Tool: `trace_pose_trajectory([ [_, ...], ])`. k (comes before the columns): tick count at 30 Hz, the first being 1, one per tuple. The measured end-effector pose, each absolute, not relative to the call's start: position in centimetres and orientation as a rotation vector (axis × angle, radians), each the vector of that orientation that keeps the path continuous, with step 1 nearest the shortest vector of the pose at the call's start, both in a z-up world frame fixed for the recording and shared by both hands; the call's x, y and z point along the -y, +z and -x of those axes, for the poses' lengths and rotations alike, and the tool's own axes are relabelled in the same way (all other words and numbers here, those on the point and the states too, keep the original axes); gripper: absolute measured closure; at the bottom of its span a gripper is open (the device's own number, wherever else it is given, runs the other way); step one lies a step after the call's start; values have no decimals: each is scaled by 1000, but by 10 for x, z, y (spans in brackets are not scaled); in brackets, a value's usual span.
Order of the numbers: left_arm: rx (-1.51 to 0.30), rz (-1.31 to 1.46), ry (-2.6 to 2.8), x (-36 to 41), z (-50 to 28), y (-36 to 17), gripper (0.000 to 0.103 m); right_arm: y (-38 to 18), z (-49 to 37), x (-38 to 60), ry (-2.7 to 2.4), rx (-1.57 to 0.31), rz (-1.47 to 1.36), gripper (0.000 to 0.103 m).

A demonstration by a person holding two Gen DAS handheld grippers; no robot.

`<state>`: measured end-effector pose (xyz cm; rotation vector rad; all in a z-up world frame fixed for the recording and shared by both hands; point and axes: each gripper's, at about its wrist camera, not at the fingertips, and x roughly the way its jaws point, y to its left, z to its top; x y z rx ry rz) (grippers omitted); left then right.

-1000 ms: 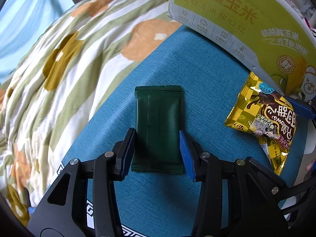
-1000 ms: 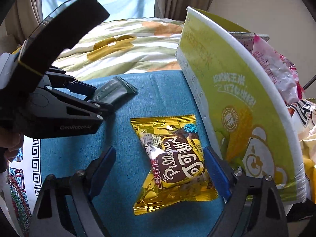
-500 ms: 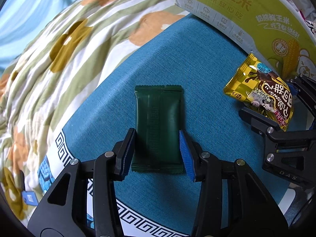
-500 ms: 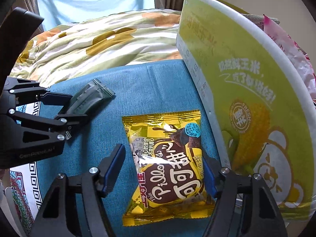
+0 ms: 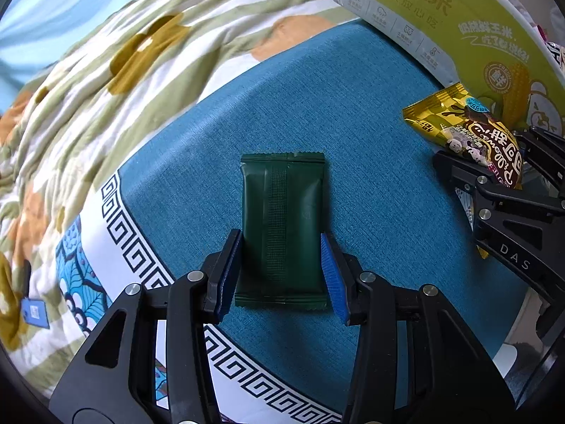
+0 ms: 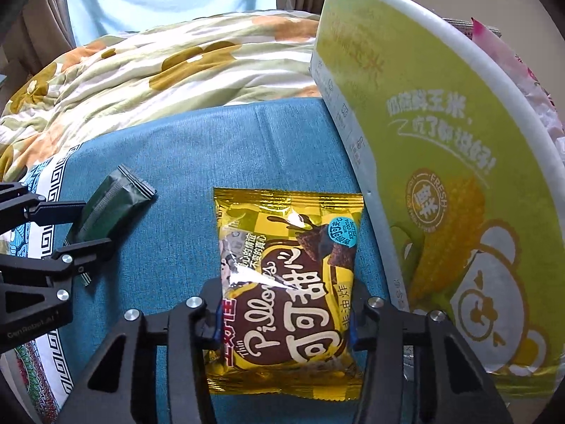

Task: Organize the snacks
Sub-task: 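Carry the green packet into the box with the left tool while the right tool carries the Pillows bag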

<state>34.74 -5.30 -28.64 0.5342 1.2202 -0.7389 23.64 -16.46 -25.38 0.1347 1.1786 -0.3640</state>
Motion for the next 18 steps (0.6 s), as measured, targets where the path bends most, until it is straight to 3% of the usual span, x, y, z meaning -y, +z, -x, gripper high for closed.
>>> trace_pose_trajectory([
  [10, -1160, -408, -685, 31, -343, -227, 63, -220, -228, 158, -331, -1122, -131, 59],
  [18, -1048, -297, -645, 35, -332, -142, 63, -134, -212, 146, -239, -1001, -135, 59],
])
